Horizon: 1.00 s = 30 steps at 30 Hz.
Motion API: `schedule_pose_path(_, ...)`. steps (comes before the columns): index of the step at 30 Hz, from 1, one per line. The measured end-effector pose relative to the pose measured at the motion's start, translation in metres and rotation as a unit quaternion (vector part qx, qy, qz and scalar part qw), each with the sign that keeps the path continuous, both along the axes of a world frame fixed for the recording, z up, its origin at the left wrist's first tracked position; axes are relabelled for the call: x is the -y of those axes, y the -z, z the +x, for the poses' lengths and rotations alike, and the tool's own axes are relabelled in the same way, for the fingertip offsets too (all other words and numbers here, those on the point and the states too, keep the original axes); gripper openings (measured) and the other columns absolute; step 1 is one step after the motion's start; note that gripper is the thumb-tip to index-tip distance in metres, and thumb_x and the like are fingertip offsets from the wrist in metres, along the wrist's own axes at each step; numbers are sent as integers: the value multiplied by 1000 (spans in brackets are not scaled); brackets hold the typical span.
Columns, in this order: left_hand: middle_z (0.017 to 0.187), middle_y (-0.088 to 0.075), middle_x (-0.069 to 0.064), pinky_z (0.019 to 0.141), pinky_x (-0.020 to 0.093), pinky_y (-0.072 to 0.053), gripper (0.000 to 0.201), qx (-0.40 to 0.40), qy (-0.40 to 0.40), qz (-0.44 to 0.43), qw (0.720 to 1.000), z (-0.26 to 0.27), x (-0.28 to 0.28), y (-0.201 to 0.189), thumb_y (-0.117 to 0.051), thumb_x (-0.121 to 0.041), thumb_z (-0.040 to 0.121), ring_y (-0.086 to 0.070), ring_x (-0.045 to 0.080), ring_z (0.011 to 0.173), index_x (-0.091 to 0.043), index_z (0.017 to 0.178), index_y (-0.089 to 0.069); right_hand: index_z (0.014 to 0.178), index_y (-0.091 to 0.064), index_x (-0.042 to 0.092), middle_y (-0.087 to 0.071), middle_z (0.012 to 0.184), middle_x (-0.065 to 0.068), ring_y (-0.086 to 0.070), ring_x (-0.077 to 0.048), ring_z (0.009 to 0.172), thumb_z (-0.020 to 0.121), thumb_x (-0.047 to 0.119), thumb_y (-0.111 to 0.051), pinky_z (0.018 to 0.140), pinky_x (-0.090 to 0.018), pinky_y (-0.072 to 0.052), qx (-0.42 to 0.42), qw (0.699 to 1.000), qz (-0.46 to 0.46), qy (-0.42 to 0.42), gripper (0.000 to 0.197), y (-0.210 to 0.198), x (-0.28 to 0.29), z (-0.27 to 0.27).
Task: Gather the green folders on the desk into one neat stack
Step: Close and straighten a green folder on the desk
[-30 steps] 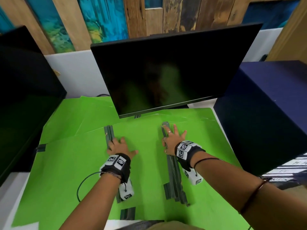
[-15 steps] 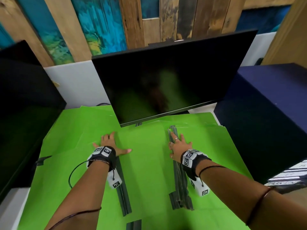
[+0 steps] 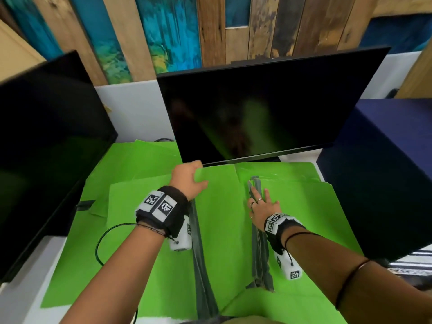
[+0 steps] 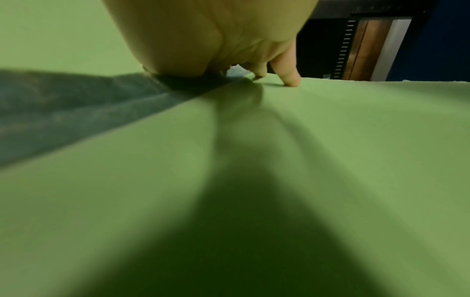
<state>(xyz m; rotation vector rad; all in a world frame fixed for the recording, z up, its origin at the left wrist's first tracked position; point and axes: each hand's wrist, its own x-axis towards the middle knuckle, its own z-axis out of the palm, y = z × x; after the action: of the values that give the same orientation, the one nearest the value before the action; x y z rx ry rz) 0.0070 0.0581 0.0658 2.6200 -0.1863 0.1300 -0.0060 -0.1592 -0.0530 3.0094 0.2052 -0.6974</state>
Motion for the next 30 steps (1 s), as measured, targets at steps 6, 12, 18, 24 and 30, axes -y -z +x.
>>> schedule_pose_path(6,84,-65,15,73,28,-46,17,27,118,-97,988,-29,45,-52,-71,-3,68,-61,27,80,1,82,-62,145,-25,24,18,155,7,11,-32,144,89,61,-2,111,-63,-12,-2,995,96,42,71,-4,5,-2)
schedule_pose_path(12,126,-51,9,85,-4,-26,30,103,148,-191,965,-42,64,-95,-68,5,68,-42,8,112,-16,77,-47,148,-18,20,-5,158,-1,0,-21,146,96,52,-19,116,-49,3,42,869,435,232,61,-34,-1,-1)
schedule_pose_path(18,102,-50,3,78,17,-33,18,118,185,-178,959,-68,93,-111,-57,-4,71,-50,17,95,-14,77,-43,133,-39,34,-31,150,1,-29,-17,135,66,87,-42,115,-52,-19,-46,635,681,361,86,-13,-16,10)
schedule_pose_path(24,114,-68,-2,47,12,-40,49,100,238,-333,907,-86,94,-140,-60,8,78,-37,5,39,-27,98,-32,126,-50,21,-63,120,-1,-54,-25,112,96,54,-29,104,-49,-39,-80,541,763,345,49,-65,-16,1)
schedule_pose_path(30,98,-52,-15,62,16,-41,47,152,96,-327,928,-46,40,-146,-62,6,81,-51,-2,70,-21,107,-34,101,-60,15,-53,100,7,-46,-10,95,78,50,-63,96,-34,-39,101,582,697,406,42,-87,16,5)
